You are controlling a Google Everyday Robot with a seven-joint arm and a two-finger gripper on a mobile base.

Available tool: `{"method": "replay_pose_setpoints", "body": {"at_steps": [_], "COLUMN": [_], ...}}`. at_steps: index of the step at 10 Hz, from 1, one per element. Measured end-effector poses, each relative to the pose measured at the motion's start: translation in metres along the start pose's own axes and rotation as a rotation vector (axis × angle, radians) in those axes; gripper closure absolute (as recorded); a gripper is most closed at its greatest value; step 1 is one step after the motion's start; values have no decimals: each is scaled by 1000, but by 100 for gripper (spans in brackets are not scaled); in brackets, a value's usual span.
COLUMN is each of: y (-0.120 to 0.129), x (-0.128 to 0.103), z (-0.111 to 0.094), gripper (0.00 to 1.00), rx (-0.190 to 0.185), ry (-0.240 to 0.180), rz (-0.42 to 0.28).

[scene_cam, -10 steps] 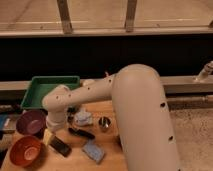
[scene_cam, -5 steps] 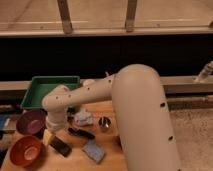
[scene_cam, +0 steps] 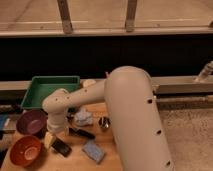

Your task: Place eraser in red bowl

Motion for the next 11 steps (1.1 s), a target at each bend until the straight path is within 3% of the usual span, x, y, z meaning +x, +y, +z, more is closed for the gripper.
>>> {"method": "replay_pose_setpoints", "body": {"at_steps": [5,9,11], "y": [-2,-2,2], "x": [3,4,2], "z": [7,6,15], "gripper": [35,75,94], "rx": [8,8,46], "ry": [25,30,66], "rz": [40,40,70]}}
